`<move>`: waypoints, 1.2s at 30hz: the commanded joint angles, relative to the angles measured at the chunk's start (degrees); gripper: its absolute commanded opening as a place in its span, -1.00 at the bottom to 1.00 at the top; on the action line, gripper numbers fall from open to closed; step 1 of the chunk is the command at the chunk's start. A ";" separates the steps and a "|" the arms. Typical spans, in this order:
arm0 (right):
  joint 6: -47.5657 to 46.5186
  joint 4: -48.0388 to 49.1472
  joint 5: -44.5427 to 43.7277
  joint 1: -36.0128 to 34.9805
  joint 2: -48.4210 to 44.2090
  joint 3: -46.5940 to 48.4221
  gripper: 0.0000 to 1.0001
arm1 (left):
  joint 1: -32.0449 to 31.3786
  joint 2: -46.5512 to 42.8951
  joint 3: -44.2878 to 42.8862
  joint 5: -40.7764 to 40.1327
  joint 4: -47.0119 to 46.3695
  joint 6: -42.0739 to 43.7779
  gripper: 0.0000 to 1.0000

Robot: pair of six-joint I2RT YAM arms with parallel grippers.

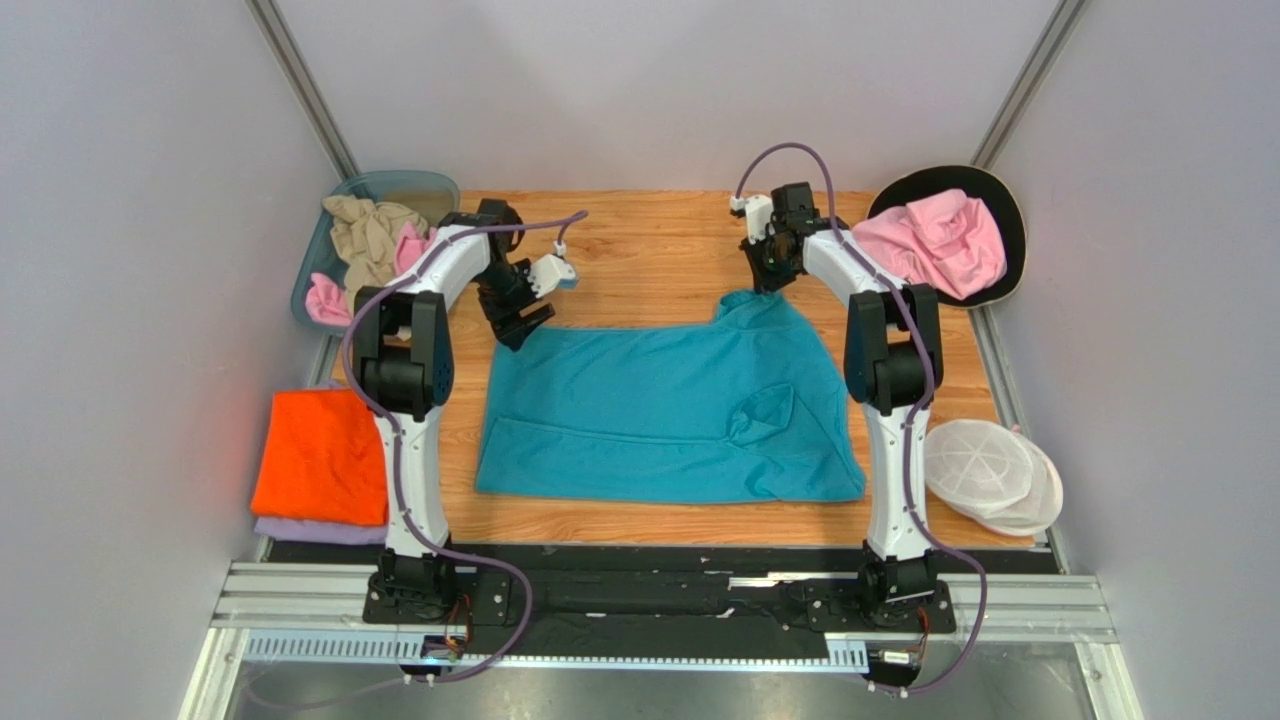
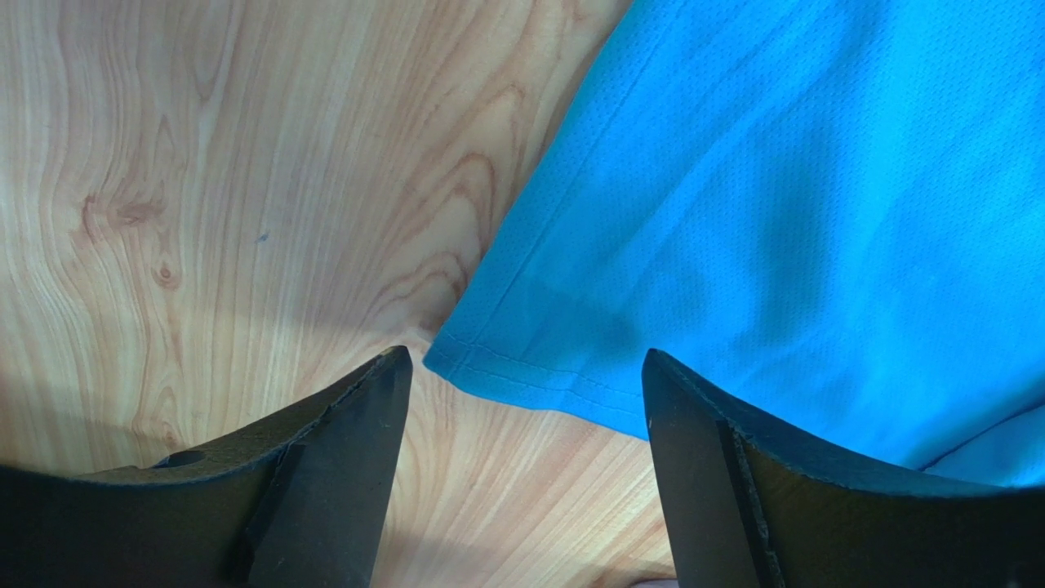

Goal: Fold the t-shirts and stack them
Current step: Fold the tshirt

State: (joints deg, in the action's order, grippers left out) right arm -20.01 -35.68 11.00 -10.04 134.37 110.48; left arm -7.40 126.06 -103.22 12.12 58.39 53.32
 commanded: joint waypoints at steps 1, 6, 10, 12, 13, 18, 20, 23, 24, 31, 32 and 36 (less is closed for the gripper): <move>-1.08 -2.38 -1.42 -0.06 -1.39 -2.37 -1.00 | 1.16 1.46 -4.88 3.35 4.88 2.93 0.55; -1.35 -2.38 -1.69 -0.24 -1.65 -2.90 -1.00 | 1.77 2.96 -7.60 3.53 6.91 3.89 0.53; -1.35 -2.29 -1.78 -0.33 -1.74 -3.42 -1.00 | 1.95 4.72 -9.01 3.26 8.14 4.25 0.50; -1.35 -2.02 -1.78 -0.50 -1.91 -3.86 -1.00 | 1.95 5.16 -9.54 3.17 8.75 4.42 0.49; -1.35 -1.94 -1.78 -0.50 -1.91 -3.95 -1.00 | 1.95 5.60 -9.63 3.35 8.84 4.51 0.47; -1.35 -1.85 -1.69 -0.77 -2.09 -4.39 -1.00 | 2.04 7.00 -10.51 3.26 9.55 4.86 0.43; -1.35 -1.85 -1.60 -0.77 -2.27 -4.65 -1.00 | 2.04 7.53 -11.04 3.26 9.72 4.78 0.39; -1.61 -1.76 -1.86 -0.85 -2.62 -4.92 -1.00 | 2.04 8.50 -12.09 3.35 10.25 4.77 0.30; -1.79 -1.85 -1.95 -0.86 -2.70 -5.01 -1.00 | 2.04 8.76 -12.53 3.35 10.25 4.69 0.25; -2.05 -1.93 -2.22 -0.86 -2.97 -4.83 -1.00 | 2.04 9.91 -13.85 3.79 11.04 4.16 -0.15; -2.14 -2.20 -2.30 -0.94 -2.88 -4.83 -1.00 | 2.04 9.99 -14.02 3.79 11.04 3.99 -0.20; -2.05 -2.29 -2.48 -0.94 -2.79 -5.01 -1.00 | 2.04 10.35 -14.11 3.88 11.22 3.81 -0.49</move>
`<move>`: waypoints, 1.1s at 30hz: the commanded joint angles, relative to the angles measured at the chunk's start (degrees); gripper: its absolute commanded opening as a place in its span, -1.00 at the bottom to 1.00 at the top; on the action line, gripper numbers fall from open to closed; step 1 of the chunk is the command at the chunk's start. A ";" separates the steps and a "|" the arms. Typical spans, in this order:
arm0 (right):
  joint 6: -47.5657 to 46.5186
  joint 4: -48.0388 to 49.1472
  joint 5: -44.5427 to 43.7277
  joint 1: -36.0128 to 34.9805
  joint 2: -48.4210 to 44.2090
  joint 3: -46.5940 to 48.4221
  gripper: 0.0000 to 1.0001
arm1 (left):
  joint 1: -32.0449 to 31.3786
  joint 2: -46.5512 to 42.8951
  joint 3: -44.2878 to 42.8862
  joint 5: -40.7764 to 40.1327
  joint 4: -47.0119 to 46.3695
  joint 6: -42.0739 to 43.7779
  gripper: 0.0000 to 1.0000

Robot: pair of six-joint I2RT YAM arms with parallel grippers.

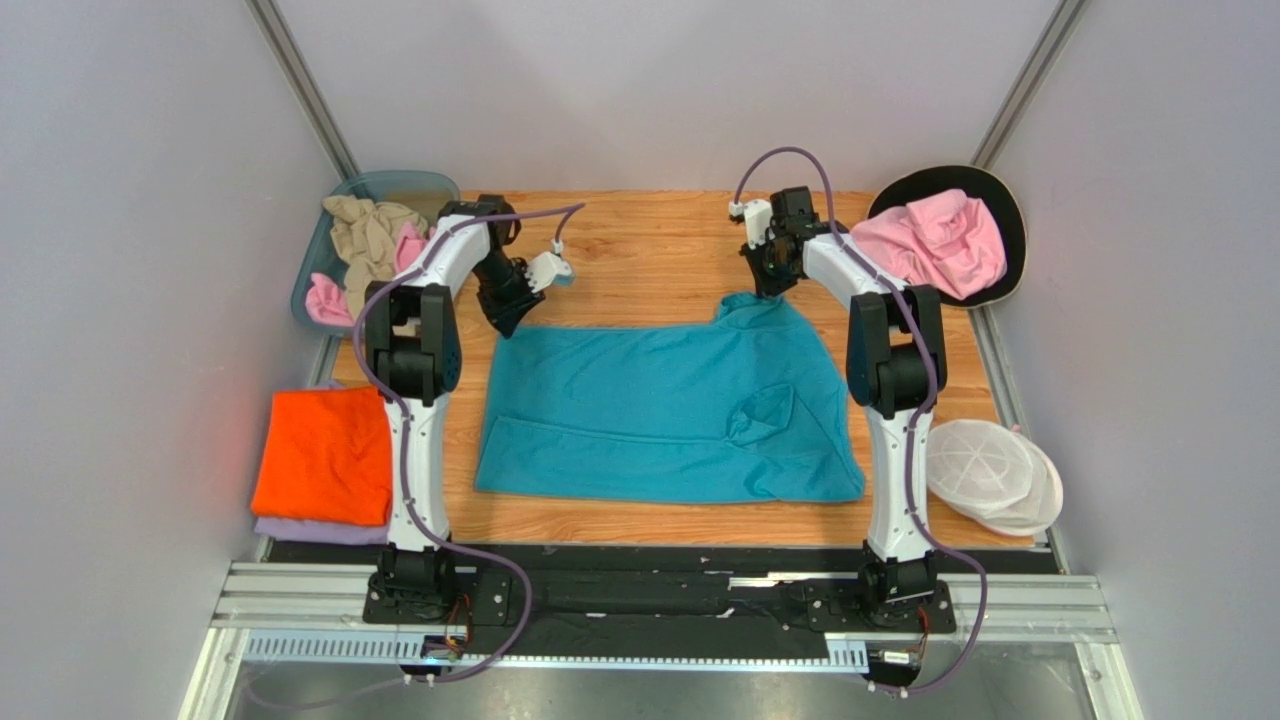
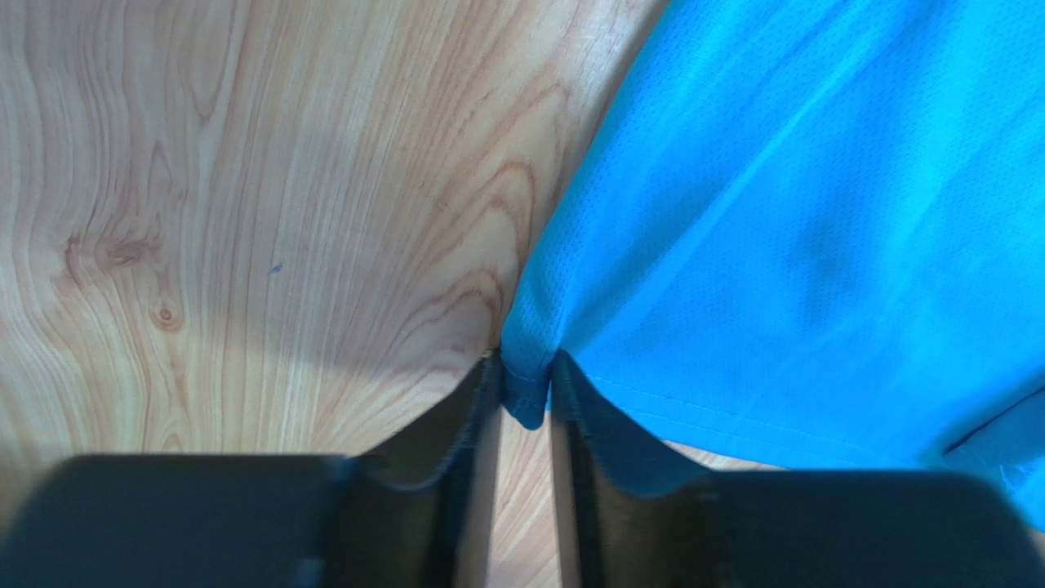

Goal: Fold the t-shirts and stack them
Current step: Fold the tshirt

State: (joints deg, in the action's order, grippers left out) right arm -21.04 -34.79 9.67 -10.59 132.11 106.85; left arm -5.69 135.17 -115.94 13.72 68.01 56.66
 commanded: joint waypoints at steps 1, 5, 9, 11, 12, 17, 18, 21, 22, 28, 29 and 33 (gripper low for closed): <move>-1.02 -3.27 -1.23 -0.40 -0.54 -1.38 -1.00 | 0.33 1.32 -1.22 2.37 1.69 0.46 -0.53; -1.11 -3.27 -1.67 -0.48 -1.07 -1.47 -1.00 | 0.33 1.06 -0.34 2.28 0.99 -0.32 -0.81; -1.37 -3.71 -1.94 -0.57 -2.03 -1.38 -1.00 | 0.33 -0.96 1.68 1.23 -1.73 -1.90 -0.90; -1.64 -4.06 -2.29 -0.48 -3.26 -1.73 -1.00 | 0.25 -1.66 2.38 0.44 -3.31 -3.91 -0.91; -1.73 -4.15 -2.46 -0.57 -3.70 -1.90 -1.00 | 0.16 -2.28 2.65 -0.43 -3.67 -4.71 -0.94; -2.08 -4.24 -2.82 -0.49 -7.92 -4.36 -1.00 | -0.63 -6.05 8.34 -5.27 -8.75 -9.11 -1.00; -2.08 -4.15 -2.73 -0.48 -9.75 -4.80 -1.00 | -0.72 -7.54 9.23 -6.93 -9.47 -9.64 -1.00; -2.08 -4.68 -2.47 -0.48 -13.01 -6.47 -1.00 | -1.16 -9.74 11.87 -9.05 -10.35 -11.57 -1.00; -2.08 -4.76 -2.38 -0.48 -13.98 -7.00 -1.00 | -1.51 -10.19 12.40 -9.58 -10.35 -12.53 -1.00; -2.17 -4.68 -1.85 -0.57 -20.83 -12.35 -1.00 | -2.39 -14.58 16.80 -10.38 -11.05 -14.82 -1.00; -2.17 -4.76 -1.76 -0.49 -21.71 -12.97 -1.00 | -2.57 -15.02 17.58 -10.46 -11.14 -15.00 -1.00; -2.43 -4.94 -1.50 -0.57 -25.49 -16.66 -1.00 | -3.62 -17.57 19.70 -11.34 -10.97 -15.62 -1.00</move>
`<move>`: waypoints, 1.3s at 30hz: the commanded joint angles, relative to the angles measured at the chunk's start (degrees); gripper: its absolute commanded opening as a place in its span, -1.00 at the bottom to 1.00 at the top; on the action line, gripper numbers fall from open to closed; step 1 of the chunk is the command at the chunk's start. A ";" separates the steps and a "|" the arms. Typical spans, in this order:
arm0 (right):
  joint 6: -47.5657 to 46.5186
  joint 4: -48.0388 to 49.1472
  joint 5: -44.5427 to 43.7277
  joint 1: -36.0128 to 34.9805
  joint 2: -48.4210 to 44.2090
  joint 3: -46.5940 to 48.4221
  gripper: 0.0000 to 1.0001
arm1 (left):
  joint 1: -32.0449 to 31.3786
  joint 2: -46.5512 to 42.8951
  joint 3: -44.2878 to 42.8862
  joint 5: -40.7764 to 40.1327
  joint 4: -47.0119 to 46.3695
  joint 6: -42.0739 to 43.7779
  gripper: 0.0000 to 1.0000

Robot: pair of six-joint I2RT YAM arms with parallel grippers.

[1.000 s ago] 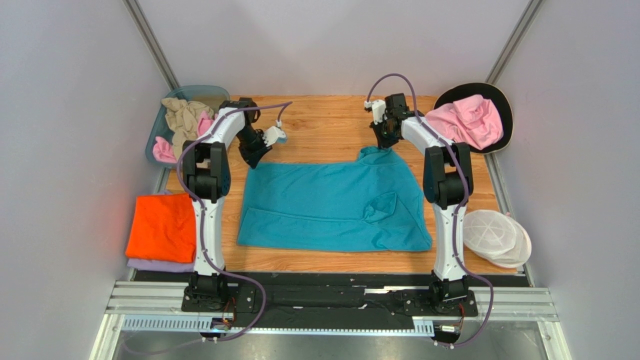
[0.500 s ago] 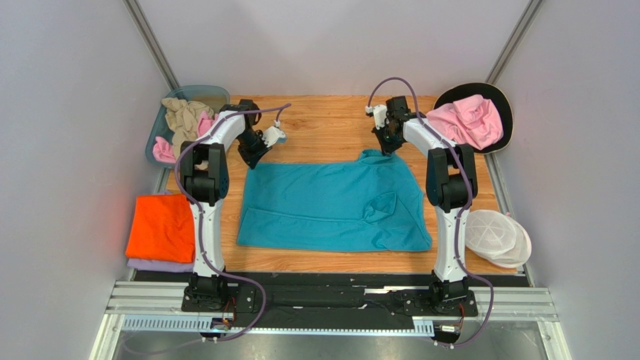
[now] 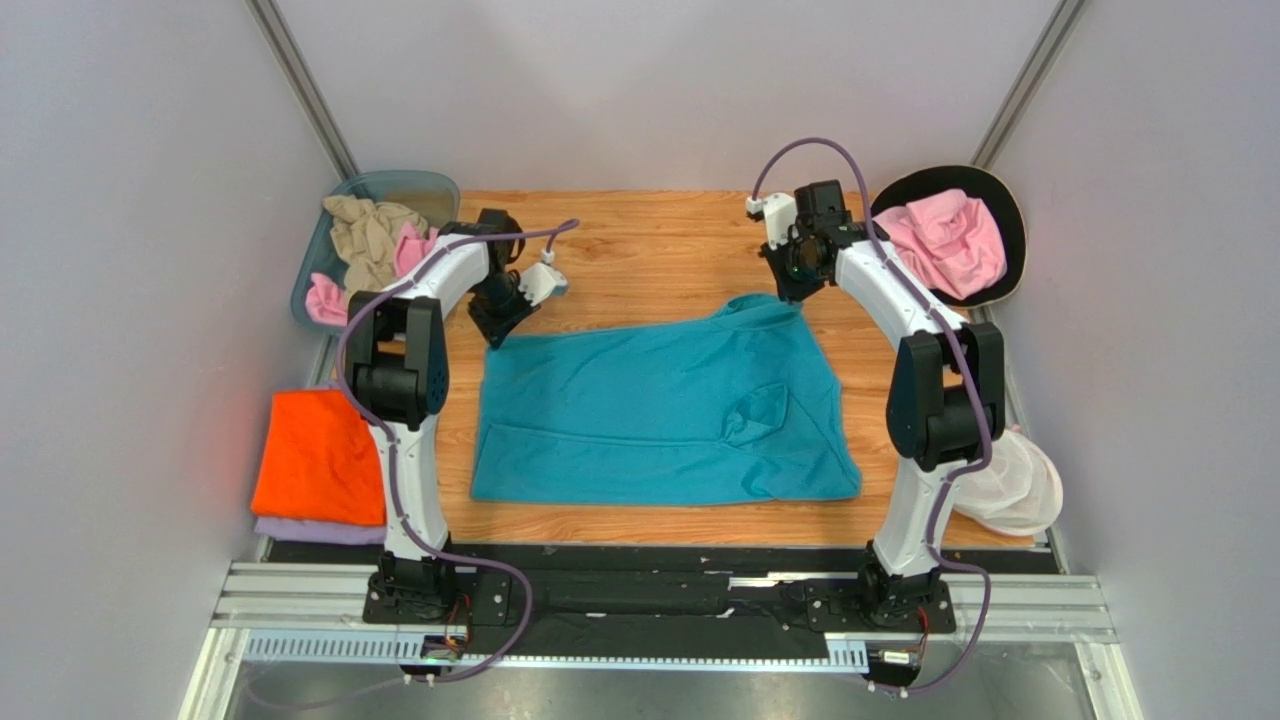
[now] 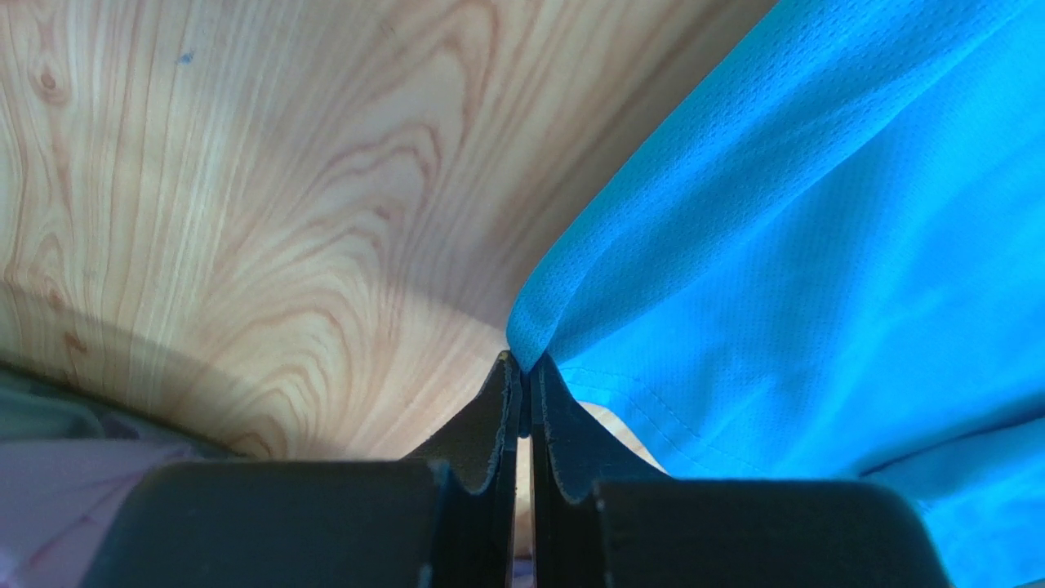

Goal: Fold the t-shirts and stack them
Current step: Fold the tshirt

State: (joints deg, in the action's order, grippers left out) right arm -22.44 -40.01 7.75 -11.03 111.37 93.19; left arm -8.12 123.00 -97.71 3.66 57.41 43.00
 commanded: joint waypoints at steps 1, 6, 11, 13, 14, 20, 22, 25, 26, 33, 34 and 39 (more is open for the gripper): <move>-1.12 0.28 0.60 -0.14 -5.54 -4.58 -1.00 | -1.37 -5.92 1.82 -1.46 -0.19 -2.13 -1.00; -1.38 0.37 1.22 -0.14 -10.82 -9.60 -1.00 | -3.04 -10.32 4.11 -1.81 0.42 -2.92 -1.00; -1.47 0.20 1.92 -0.31 -14.77 -13.90 -1.00 | -4.27 -14.09 6.30 -2.34 1.22 -3.45 -1.00; -1.38 0.11 2.27 -0.31 -16.53 -15.84 -1.00 | -4.54 -14.80 7.88 -2.52 1.22 -3.72 -1.00; -1.47 -0.07 2.36 -0.31 -16.97 -16.54 -1.00 | -4.62 -15.50 8.41 -2.61 1.13 -3.72 -1.00; -1.47 -0.59 3.06 -0.49 -21.46 -21.20 -1.00 | -4.97 -19.45 14.38 -1.99 0.51 -4.51 -1.00; -1.30 -0.95 3.50 -0.49 -22.94 -22.78 -1.00 | -5.15 -20.43 16.49 -2.08 0.51 -4.86 -1.00; -1.21 -1.04 3.76 -0.75 -24.88 -25.06 -1.00 | -5.33 -22.97 18.78 -2.43 0.42 -5.56 -1.00; -1.21 -1.04 3.94 -0.75 -25.41 -25.59 -1.00 | -5.33 -23.50 19.31 -2.34 0.34 -5.65 -1.00; -0.77 -1.12 4.64 -0.84 -27.96 -29.20 -1.00 | -5.42 -26.50 23.79 -1.46 0.16 -6.18 -1.00; -0.68 -1.12 4.73 -1.01 -28.14 -29.55 -1.00 | -5.50 -26.76 24.14 -1.46 0.16 -6.09 -1.00; -0.59 -1.30 5.08 -1.28 -29.28 -31.57 -1.00 | -5.59 -26.76 25.81 -1.38 -0.19 -6.35 -1.00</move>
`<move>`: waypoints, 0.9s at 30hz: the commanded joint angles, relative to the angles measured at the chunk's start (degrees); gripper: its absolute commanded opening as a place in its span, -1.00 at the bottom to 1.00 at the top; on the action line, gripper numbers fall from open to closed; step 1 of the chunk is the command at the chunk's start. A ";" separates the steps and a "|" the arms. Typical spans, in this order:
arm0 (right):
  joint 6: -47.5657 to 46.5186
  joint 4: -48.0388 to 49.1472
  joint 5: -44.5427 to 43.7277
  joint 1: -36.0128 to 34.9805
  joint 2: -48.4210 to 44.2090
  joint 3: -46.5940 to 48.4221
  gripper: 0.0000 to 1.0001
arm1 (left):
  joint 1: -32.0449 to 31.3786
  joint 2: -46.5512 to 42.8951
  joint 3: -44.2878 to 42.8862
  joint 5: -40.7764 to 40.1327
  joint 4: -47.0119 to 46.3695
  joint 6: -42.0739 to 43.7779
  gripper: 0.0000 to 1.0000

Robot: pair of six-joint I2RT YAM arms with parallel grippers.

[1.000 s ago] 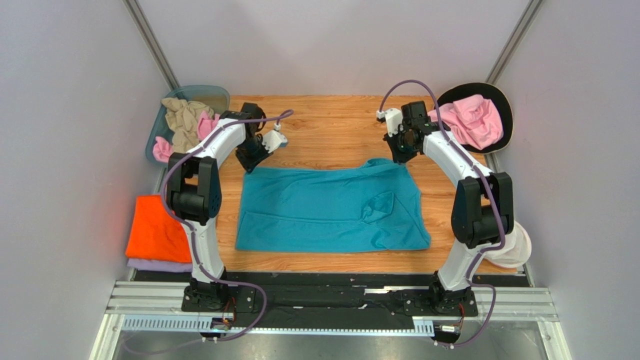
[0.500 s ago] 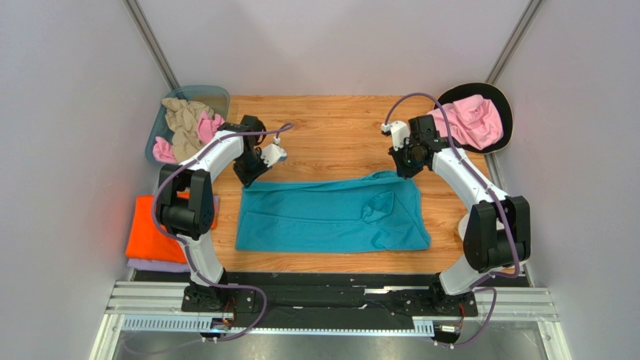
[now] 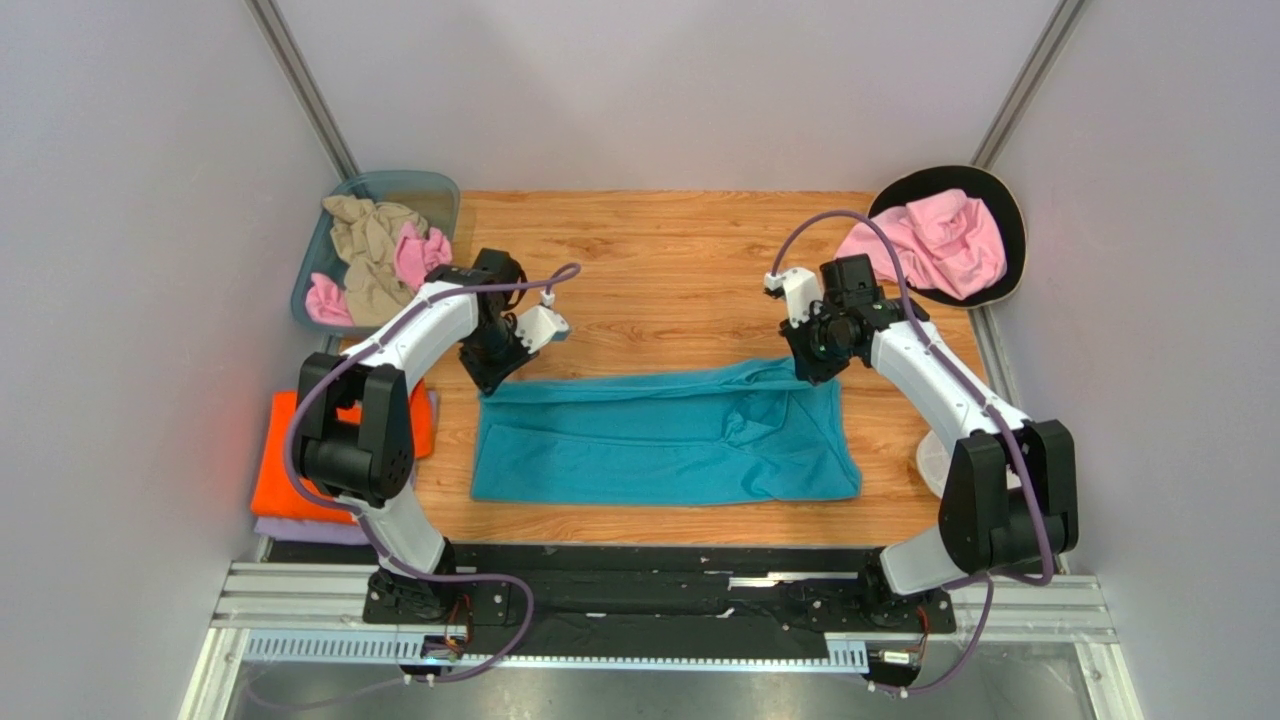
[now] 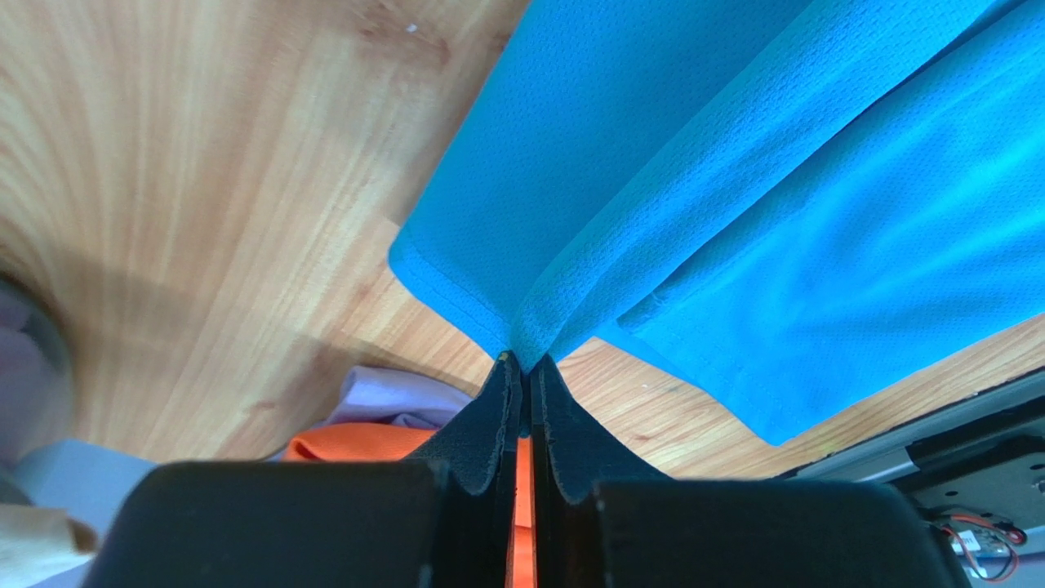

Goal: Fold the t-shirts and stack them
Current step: Fold the tshirt

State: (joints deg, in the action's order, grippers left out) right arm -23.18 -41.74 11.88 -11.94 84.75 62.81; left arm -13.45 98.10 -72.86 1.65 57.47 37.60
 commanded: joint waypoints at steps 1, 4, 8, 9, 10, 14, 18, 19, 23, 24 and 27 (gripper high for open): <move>0.15 0.51 0.87 -0.36 -2.75 -1.46 -1.00 | -0.35 -1.69 1.14 0.63 -0.34 -0.95 -1.00; 0.15 0.25 1.13 -0.54 -3.01 -1.98 -1.00 | -0.43 -1.08 1.76 0.37 -0.87 -1.04 -1.00; 0.06 0.08 1.04 -0.62 -3.10 -2.34 -1.00 | -0.61 -0.28 2.02 0.37 -0.96 -1.48 -1.00; 0.06 -0.01 0.87 -0.62 -3.19 -2.42 -1.00 | -0.61 -0.11 2.19 0.46 -0.96 -1.48 -1.00; -0.02 -0.10 0.86 -0.62 -3.19 -2.51 -1.00 | -0.70 -0.11 2.20 0.37 -0.96 -1.57 -1.00; -0.11 -0.01 0.78 -0.62 -3.36 -3.04 -1.00 | -0.87 -0.37 2.64 0.63 -0.87 -2.01 -1.00; -0.11 0.08 0.60 -0.62 -3.36 -3.30 -1.00 | -1.05 -0.55 3.34 0.90 -0.52 -2.45 -1.00; -0.11 -0.01 0.69 -0.54 -3.28 -3.39 -1.00 | -1.14 -0.55 3.43 0.90 -0.35 -2.45 -1.00; -0.11 -0.19 0.60 -0.54 -3.36 -3.39 -1.00 | -1.40 -0.98 4.48 1.25 -0.17 -2.80 -1.00; -0.11 -0.19 0.69 -0.62 -3.28 -3.39 -1.00 | -1.49 -1.16 4.57 1.16 -0.17 -2.80 -1.00; 0.06 -0.63 0.95 -0.62 -3.54 -3.22 -1.00 | -1.66 -1.25 5.01 1.34 -0.08 -2.89 -1.00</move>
State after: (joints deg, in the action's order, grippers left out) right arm -23.18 -42.52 12.19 -12.32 83.46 59.51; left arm -14.70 98.15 -68.29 2.04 56.86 35.83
